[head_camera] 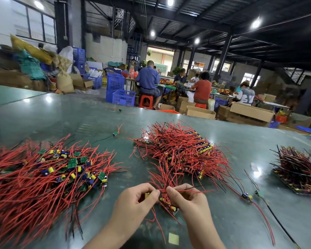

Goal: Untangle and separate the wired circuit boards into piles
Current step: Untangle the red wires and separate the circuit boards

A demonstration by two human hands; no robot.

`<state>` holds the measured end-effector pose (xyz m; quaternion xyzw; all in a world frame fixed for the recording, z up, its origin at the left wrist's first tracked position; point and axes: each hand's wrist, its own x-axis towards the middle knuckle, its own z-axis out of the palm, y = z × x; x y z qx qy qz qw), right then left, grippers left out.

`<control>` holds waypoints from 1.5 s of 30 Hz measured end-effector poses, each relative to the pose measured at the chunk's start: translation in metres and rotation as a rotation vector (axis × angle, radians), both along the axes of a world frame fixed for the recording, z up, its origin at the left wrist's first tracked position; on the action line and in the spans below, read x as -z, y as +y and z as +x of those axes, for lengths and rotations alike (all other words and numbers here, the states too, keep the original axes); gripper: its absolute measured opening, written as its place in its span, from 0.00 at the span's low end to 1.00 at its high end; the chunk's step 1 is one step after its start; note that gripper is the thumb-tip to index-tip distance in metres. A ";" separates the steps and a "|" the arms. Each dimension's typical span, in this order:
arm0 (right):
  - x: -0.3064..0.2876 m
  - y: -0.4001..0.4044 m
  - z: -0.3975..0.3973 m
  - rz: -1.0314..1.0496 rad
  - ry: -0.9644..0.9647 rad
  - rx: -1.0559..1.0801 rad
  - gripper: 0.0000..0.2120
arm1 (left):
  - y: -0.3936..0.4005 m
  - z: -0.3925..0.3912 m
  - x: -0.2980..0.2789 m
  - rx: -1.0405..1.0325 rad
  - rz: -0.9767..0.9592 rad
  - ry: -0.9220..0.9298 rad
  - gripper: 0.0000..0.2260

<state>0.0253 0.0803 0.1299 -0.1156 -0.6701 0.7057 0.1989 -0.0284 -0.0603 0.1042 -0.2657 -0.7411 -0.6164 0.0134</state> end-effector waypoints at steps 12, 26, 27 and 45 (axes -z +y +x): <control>-0.001 -0.008 0.001 0.030 0.054 -0.090 0.10 | -0.004 -0.007 0.003 -0.004 -0.128 0.031 0.19; -0.004 0.001 0.004 0.171 0.155 -0.010 0.11 | -0.011 -0.003 -0.014 0.000 -0.227 0.161 0.08; -0.003 0.001 0.004 0.173 0.153 -0.005 0.11 | -0.011 -0.003 -0.014 0.013 -0.270 0.167 0.07; 0.006 -0.006 0.002 0.258 0.157 0.122 0.08 | -0.011 -0.004 -0.006 -0.468 -0.546 0.481 0.13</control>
